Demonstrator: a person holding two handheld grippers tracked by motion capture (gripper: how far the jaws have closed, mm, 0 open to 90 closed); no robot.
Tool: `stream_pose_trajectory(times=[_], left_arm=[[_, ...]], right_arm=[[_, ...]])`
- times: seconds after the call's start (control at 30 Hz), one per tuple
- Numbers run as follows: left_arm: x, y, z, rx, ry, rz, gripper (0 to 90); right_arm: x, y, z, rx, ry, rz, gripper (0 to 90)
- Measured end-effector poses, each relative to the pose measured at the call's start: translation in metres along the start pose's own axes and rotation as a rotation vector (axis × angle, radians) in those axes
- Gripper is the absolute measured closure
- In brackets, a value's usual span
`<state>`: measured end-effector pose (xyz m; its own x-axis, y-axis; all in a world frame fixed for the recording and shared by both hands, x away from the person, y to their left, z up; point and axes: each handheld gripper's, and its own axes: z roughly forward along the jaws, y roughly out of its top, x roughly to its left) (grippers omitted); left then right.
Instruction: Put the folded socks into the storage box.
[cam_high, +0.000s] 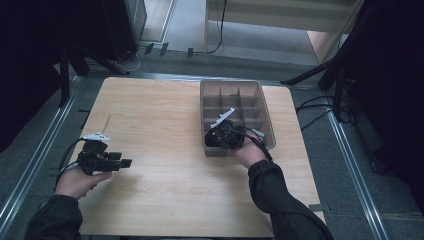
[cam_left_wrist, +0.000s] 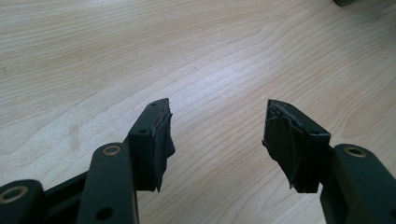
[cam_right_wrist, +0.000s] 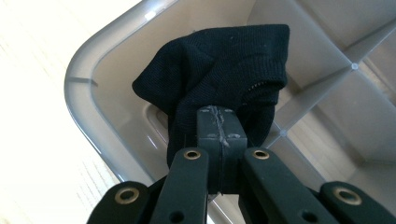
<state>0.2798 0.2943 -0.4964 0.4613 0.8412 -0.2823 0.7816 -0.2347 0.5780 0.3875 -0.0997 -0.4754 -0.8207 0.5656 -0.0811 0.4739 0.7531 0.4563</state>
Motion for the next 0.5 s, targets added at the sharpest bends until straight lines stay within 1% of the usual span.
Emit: stream_pose_trajectory(times=[0.07,0.1,0.2,0.27,0.4,0.5], left_arm=[[0.0,0.0,0.0,-0.002,0.0,-0.001,40.6],[0.0,0.0,0.0,-0.002,0.0,0.001,40.6],[0.0,0.0,0.0,-0.002,0.0,-0.001,40.6],[0.0,0.0,0.0,-0.004,0.0,-0.003,40.6],[-0.001,0.001,0.001,0.003,-0.003,0.006,40.6],[-0.001,0.0,0.0,0.001,-0.003,0.007,40.6]], right_arm=[[-0.002,0.0,-0.001,0.001,0.009,0.012,89.7],[-0.003,-0.001,-0.002,-0.001,0.016,0.026,89.6],[-0.006,-0.001,-0.007,-0.021,0.04,0.052,89.6],[-0.007,-0.001,-0.013,-0.046,0.052,0.063,89.6],[-0.004,0.007,-0.025,-0.098,0.044,0.056,89.6],[-0.003,0.017,-0.027,-0.122,0.033,0.054,89.5]])
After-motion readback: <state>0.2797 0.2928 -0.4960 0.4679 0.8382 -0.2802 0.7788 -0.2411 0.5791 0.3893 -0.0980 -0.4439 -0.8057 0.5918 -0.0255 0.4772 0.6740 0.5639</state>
